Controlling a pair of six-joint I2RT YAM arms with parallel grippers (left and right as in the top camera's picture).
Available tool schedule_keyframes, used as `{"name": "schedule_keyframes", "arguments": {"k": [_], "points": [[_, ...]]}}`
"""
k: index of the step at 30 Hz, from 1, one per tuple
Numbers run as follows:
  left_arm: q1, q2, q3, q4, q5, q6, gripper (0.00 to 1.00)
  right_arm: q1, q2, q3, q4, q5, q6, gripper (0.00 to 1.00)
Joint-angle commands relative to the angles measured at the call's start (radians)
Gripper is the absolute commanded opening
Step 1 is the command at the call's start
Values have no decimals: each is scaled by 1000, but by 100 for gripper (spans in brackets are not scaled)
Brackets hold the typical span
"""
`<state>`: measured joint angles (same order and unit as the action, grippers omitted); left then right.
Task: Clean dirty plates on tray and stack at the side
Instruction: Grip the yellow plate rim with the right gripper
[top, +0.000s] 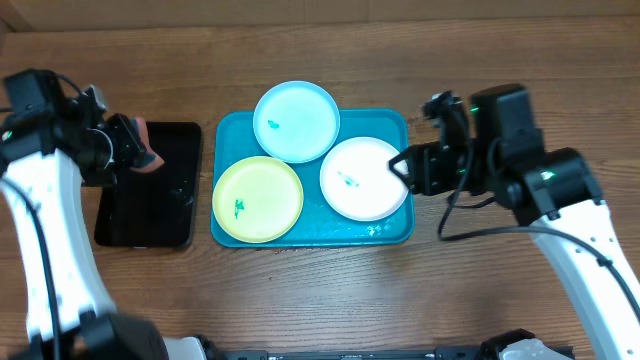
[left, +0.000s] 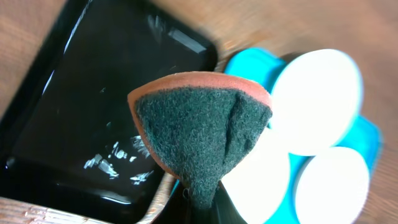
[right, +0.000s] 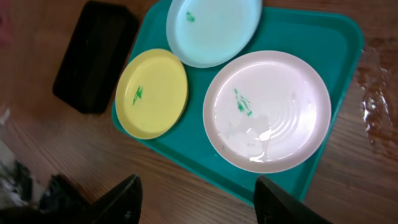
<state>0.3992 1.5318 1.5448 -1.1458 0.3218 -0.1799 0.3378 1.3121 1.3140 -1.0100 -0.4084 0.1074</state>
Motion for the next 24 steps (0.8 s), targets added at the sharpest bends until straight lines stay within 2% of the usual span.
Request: {"name": "schedule_keyframes", "arguments": {"k": [1, 5, 9, 12, 16, 20, 24], "points": [[-24, -86, 29, -9, 64, 23, 4, 87, 4, -3, 21, 79, 28, 63], [-53, -114, 29, -53, 79, 24, 4, 162, 51, -3, 54, 82, 88, 67], [-109, -113, 27, -138, 136, 128, 4, 229, 129, -3, 73, 83, 92, 68], [-167, -113, 27, -187, 139, 151, 4, 274, 199, -3, 111, 84, 99, 68], [-236, -113, 18, -205, 139, 150, 4, 312, 285, -3, 183, 121, 110, 60], [-283, -113, -21, -200, 129, 137, 4, 335, 361, -3, 243, 124, 112, 59], [-296, -113, -93, -172, 91, 94, 4, 344, 454, -3, 351, 162, 154, 51]]}}
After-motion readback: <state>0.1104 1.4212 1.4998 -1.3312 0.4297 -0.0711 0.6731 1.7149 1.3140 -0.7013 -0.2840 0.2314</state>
